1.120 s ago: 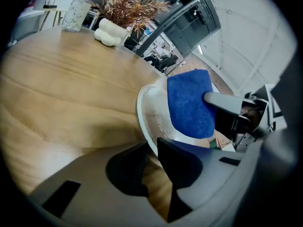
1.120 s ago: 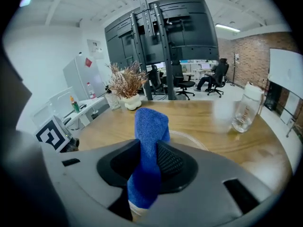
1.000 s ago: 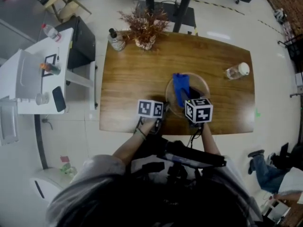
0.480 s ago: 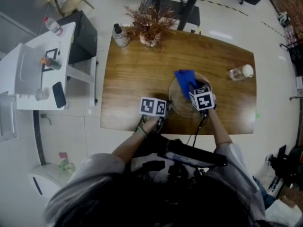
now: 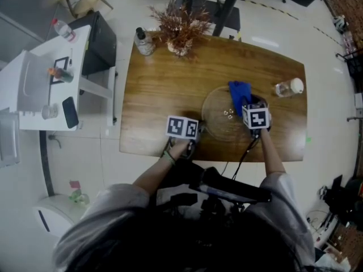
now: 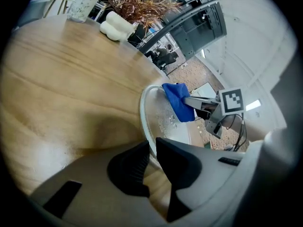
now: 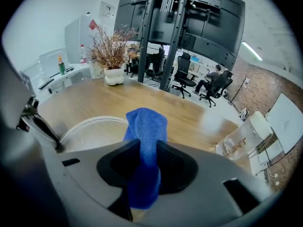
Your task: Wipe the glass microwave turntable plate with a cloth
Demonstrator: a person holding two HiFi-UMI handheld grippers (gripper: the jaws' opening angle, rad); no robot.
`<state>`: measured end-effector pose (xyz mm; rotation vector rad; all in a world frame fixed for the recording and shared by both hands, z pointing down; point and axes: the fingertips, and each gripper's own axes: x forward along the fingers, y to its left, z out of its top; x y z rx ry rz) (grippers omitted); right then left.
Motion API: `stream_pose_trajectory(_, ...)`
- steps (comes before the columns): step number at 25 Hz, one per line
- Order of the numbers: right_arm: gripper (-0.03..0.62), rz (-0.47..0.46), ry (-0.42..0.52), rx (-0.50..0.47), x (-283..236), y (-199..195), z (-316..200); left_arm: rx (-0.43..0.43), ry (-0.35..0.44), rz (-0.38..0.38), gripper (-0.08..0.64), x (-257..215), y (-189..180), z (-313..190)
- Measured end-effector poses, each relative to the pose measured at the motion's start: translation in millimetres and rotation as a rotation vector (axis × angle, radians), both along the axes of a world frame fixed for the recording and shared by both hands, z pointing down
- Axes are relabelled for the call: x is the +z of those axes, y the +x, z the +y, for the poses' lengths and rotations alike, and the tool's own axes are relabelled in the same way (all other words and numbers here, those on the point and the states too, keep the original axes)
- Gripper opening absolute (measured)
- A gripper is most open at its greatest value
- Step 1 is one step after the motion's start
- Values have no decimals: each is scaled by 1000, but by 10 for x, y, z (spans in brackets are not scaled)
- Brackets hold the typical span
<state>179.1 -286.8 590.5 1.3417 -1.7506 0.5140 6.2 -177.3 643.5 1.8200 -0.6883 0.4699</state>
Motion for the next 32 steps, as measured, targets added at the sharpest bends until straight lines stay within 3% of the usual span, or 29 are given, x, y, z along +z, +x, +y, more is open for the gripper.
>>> stream_pose_trajectory(4, 120, -103, 88, -79, -281, -597, 179, -2, 5, -7, 43, 3, -2, -12)
stream_pose_trajectory(9, 120, -331, 10, -146, -290, -1364, 737, -2, 0, -4, 43, -4, 4, 0)
stream_pose_trajectory(12, 120, -330, -24, -168, -155, -1511, 941, -3, -3, -7, 41, -3, 4, 6)
stream_pose_trajectory(23, 120, -259, -23, -174, -6, -1286, 919, -5, -2, -14, 40, -3, 7, 11)
stream_pose_trajectory(27, 120, -233, -21, -137, 24, -946, 823, -8, 4, -15, 40, 1, 5, 2)
stream_pose_trajectory(32, 120, -230, -25, -11, 56, -330, 668, -7, 10, -19, 40, 4, 1, -5)
